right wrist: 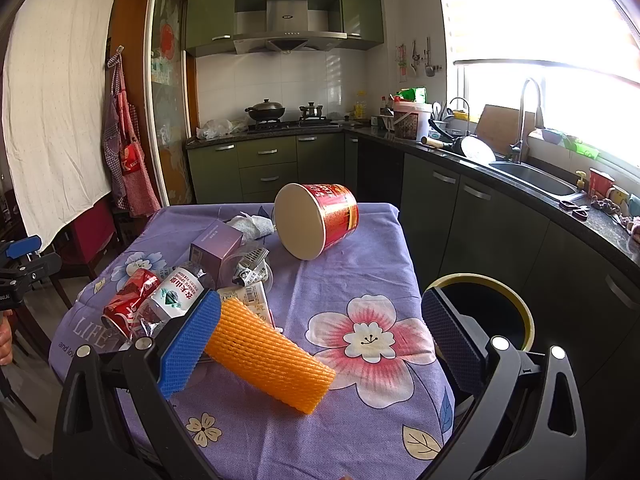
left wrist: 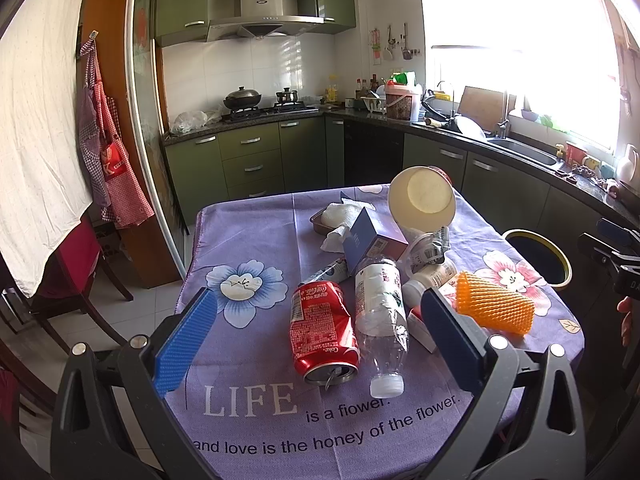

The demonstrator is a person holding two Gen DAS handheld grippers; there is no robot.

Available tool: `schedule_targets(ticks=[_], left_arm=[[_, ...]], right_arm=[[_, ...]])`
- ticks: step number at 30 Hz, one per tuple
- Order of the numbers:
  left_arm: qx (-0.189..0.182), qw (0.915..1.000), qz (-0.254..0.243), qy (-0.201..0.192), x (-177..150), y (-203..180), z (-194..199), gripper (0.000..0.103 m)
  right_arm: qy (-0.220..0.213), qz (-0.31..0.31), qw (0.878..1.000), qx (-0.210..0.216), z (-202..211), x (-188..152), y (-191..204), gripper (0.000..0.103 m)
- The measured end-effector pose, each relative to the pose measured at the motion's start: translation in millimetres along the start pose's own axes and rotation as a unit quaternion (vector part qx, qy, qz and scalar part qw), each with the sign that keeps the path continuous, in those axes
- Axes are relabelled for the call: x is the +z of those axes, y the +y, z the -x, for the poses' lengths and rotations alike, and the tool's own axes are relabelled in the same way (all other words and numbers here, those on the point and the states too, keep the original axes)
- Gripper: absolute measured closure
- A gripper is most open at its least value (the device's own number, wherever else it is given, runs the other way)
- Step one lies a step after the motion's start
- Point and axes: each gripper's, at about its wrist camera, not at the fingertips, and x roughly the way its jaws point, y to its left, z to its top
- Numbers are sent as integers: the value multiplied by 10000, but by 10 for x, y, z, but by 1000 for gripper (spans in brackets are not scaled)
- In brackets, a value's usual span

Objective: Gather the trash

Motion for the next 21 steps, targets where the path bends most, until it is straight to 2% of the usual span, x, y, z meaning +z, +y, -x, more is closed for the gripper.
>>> schedule_targets(ticks=[16, 21], left_arm=[[-89, 9999, -7, 89, -43, -16, -92, 6], [-173, 9997, 27, 180, 162, 93, -358, 6]], right_arm=[[108, 53, 9999, 10, -109, 23, 14, 4], [-10, 185, 9998, -95, -329, 222, -6, 4]])
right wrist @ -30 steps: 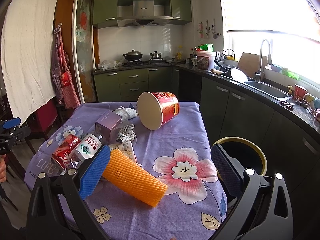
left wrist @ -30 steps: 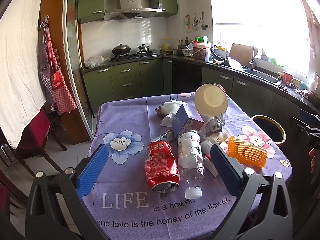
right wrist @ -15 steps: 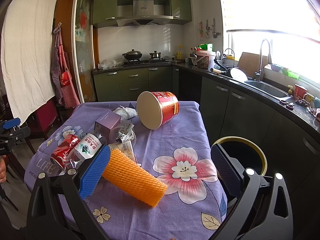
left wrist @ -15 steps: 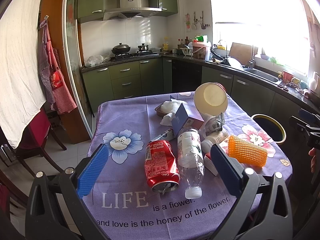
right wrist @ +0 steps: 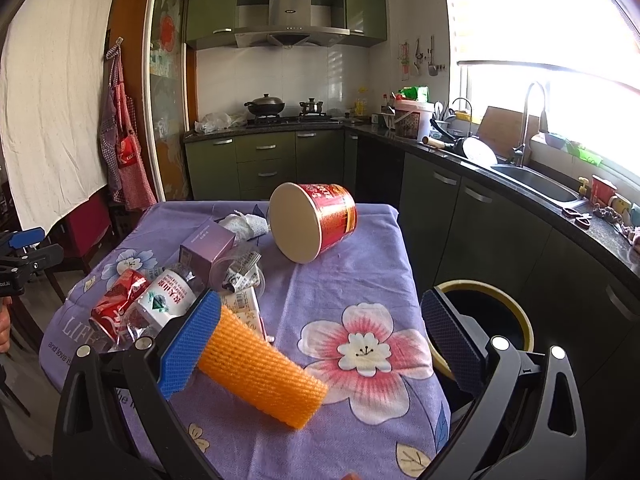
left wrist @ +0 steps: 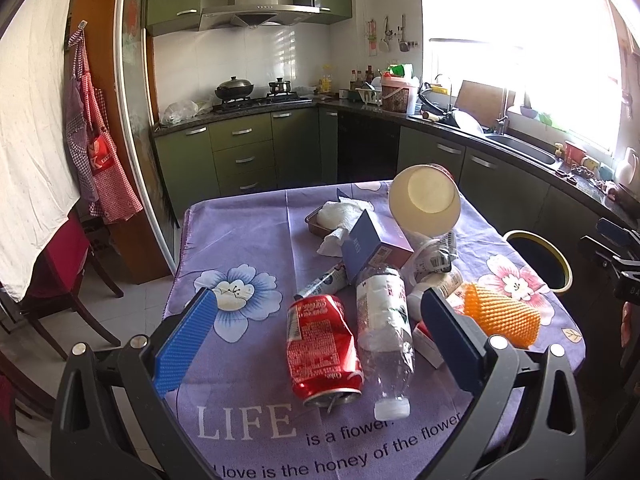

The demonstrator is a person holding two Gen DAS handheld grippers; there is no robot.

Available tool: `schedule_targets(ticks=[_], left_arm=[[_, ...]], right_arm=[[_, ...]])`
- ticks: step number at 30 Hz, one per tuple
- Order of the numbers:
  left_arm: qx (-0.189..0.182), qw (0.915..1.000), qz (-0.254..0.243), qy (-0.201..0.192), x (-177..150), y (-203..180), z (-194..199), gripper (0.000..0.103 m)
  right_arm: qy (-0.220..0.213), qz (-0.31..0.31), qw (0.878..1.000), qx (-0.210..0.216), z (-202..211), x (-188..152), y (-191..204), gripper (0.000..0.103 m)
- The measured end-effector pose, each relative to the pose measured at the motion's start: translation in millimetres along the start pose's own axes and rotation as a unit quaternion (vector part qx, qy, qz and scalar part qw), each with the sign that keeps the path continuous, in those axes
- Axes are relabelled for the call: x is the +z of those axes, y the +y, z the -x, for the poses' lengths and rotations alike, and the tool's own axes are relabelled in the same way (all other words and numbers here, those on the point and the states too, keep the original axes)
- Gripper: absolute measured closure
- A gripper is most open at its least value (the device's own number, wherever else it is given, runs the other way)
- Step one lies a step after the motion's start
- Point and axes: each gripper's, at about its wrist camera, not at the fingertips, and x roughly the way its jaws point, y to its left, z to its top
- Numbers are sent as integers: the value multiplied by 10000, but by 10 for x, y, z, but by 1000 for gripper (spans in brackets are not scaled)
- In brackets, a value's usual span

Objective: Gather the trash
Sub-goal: 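Grasp the red-and-white paper noodle cup with the right gripper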

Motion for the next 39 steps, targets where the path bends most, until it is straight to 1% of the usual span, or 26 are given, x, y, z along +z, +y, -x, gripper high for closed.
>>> schedule_targets(ticks=[2, 4, 6, 8, 9, 11, 12, 14, 16, 18, 19, 20, 22, 24, 26, 27, 28, 29, 33, 35, 39], left_arm=[[93, 10000, 28, -23, 124, 79, -118, 6], [114, 9999, 83, -63, 235, 175, -245, 6], [167, 9997, 172, -61, 345, 269, -389, 6], [202, 9994, 265, -70, 439, 359, -549, 6], [220, 9993, 305, -55, 493, 388, -635, 6], [233, 9990, 381, -20, 584, 438, -808, 6], [232, 9990, 389, -9, 620, 448, -882, 6], [227, 9990, 381, 39, 673, 448, -1040, 6], [160, 9992, 354, 89, 725, 431, -1169, 6], [101, 9994, 311, 139, 743, 414, -1269, 6], [87, 9994, 283, 164, 738, 403, -1310, 6], [77, 9994, 267, 195, 746, 404, -1353, 6], [30, 9993, 271, 252, 754, 429, -1434, 6], [-17, 9991, 312, 300, 768, 465, -1508, 6], [-41, 9988, 348, 332, 759, 498, -1556, 6], [-46, 9987, 364, 341, 753, 514, -1571, 6], [-45, 9987, 367, 348, 747, 514, -1585, 6], [-46, 9987, 366, 357, 749, 512, -1605, 6], [-79, 9987, 335, 374, 751, 510, -1622, 6], [-85, 9988, 322, 352, 755, 494, -1593, 6], [-115, 9992, 295, 263, 763, 478, -1478, 6]], right_arm=[[13, 80, 9999, -78, -176, 134, -5, 4], [41, 125, 9999, -59, -411, 279, -13, 4], [180, 216, 9996, -25, -705, 422, 21, 5], [269, 318, 9991, 36, -1021, 543, 83, 12], [313, 383, 9988, -26, -1193, 585, 118, 14], [482, 559, 9971, -166, -1562, 667, 212, 26], [578, 609, 9963, -202, -1744, 695, 248, 27], [768, 671, 9944, -264, -2099, 724, 306, 35], [928, 780, 9919, -385, -2413, 729, 368, 39], [1056, 881, 9892, -510, -2666, 699, 440, 39], [1096, 939, 9877, -609, -2776, 688, 475, 39], [1102, 1012, 9860, -739, -2874, 674, 500, 41], [1094, 1116, 9830, -968, -2984, 613, 530, 47], [1092, 1116, 9817, -1090, -3097, 594, 534, 58], [988, 1096, 9811, -1254, -3138, 602, 495, 84], [956, 1036, 9815, -1299, -3156, 617, 456, 90], [958, 941, 9830, -1252, -3168, 634, 404, 97], [1040, 823, 9846, -1135, -3173, 649, 351, 99], [1246, 548, 9860, -966, -3178, 767, 144, 99], [1407, 219, 9874, -693, -3131, 853, -18, 99], [1715, -480, 9837, -247, -2930, 1105, -525, 99]])
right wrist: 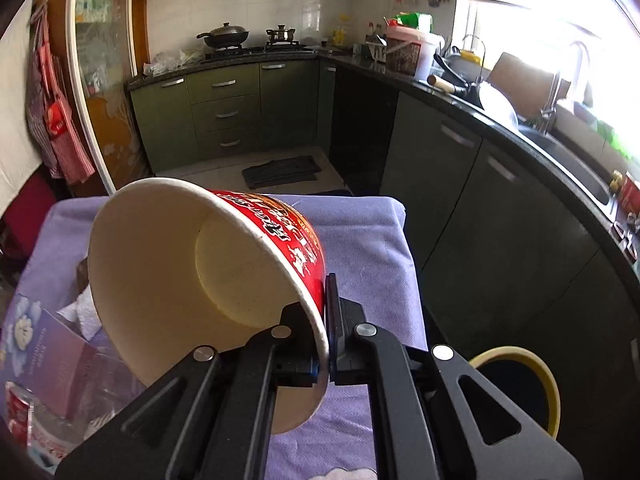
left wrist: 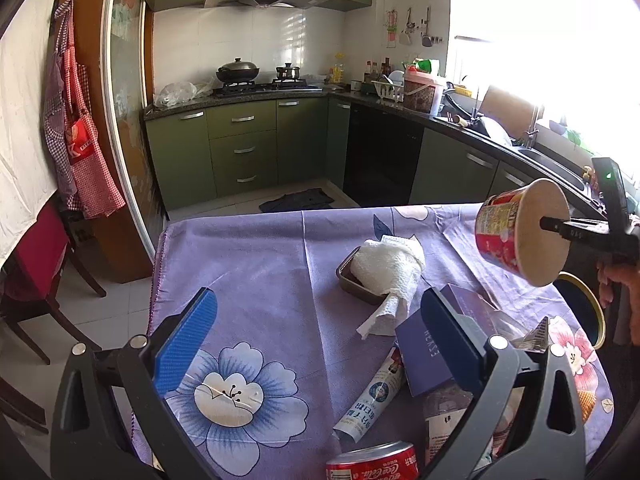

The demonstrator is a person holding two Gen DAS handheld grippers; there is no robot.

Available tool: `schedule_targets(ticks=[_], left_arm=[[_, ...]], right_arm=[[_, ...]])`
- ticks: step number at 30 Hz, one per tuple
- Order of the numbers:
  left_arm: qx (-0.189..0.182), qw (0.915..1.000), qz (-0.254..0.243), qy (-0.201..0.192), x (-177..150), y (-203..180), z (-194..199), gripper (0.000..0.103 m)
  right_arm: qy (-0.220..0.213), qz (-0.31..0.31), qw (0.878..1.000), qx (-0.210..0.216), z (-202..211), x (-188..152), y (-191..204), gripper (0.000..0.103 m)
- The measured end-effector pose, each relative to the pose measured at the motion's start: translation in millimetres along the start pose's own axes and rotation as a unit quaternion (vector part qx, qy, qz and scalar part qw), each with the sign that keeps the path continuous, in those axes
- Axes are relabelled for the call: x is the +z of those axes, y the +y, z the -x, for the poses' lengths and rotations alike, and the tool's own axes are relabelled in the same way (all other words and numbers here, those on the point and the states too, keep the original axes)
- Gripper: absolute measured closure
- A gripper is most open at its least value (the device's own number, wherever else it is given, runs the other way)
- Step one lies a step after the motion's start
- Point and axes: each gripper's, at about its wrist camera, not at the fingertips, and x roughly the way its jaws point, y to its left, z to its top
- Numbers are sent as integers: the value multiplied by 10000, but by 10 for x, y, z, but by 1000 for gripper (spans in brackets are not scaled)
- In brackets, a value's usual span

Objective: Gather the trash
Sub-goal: 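Grasp the red-and-white paper noodle cup with the right gripper, then carry the noodle cup over the yellow-rimmed bin and release it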

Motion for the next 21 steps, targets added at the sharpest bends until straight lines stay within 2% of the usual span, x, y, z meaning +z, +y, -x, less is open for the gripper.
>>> schedule_targets(ticks=[4, 7, 9, 14, 21], left_arm=[[-60, 9999, -43, -74, -19, -28, 130, 6], [-94, 9998, -112, -103, -46, -63, 204, 6], [-127, 9998, -144, -103, -65, -88, 237, 6], [-247, 9994, -232, -93, -81, -204, 298, 6], [-348, 9984, -425, -95, -70, -413, 413, 6]], right_arm=[[316, -552, 9980, 62, 379, 106, -658, 99], [634, -977, 9930, -172, 610, 72, -1221, 99], [956, -1357, 9857, -301, 669, -30, -1627, 99], [1799, -2047, 9610, -477, 490, -420, -2356, 99], [2241, -2496, 9411, -436, 112, -702, -2750, 99]])
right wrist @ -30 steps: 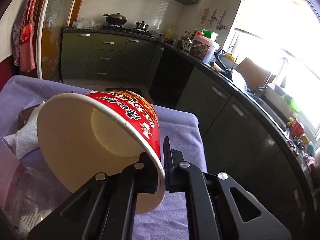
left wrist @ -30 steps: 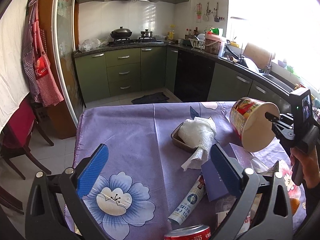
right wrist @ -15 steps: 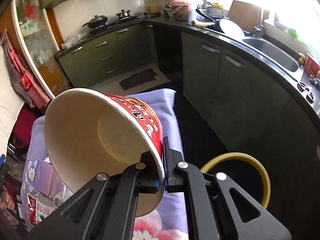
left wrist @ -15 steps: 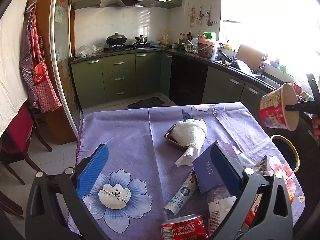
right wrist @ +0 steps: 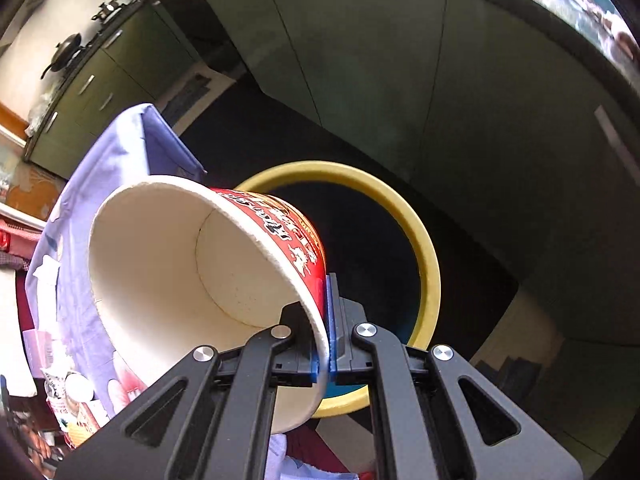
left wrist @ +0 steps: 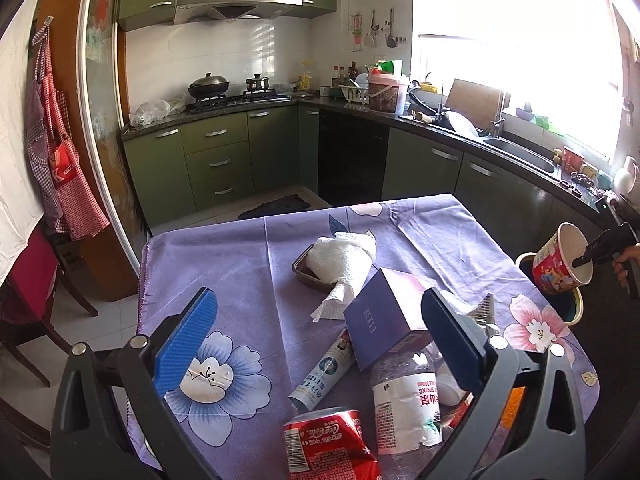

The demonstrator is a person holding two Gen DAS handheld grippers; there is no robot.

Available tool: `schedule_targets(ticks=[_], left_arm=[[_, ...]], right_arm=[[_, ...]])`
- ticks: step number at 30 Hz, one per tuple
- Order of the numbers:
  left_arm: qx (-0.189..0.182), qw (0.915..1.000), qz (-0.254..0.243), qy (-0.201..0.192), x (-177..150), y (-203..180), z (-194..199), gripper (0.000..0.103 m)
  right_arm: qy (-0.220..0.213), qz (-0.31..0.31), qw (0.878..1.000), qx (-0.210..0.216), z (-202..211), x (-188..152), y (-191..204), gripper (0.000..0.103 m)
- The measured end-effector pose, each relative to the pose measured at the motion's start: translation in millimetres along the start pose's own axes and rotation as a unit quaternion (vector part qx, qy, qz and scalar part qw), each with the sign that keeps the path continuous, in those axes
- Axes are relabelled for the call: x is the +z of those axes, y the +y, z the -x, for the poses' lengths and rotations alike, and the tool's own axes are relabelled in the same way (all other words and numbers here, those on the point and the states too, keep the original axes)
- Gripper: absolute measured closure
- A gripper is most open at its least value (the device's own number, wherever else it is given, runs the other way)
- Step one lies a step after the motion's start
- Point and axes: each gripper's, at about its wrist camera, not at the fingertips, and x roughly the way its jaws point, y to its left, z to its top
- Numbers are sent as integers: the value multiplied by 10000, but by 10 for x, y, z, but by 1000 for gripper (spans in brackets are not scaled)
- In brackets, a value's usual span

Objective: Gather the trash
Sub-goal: 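Carry the noodle cup over the yellow-rimmed bin and release it, then grasp the red Coca-Cola can with the left gripper and lift it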

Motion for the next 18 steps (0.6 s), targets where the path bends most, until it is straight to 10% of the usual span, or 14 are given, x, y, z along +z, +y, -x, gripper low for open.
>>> schedule_targets(ticks=[4, 18], left_arm=[[1, 10000, -67, 22, 2, -71, 46, 6], [-219, 9976, -464, 459, -53, -492, -124, 6]], right_arm=[[71, -185, 9998, -26, -112, 107, 22, 64], [-524, 670, 9945, 612, 296, -478, 482, 61]])
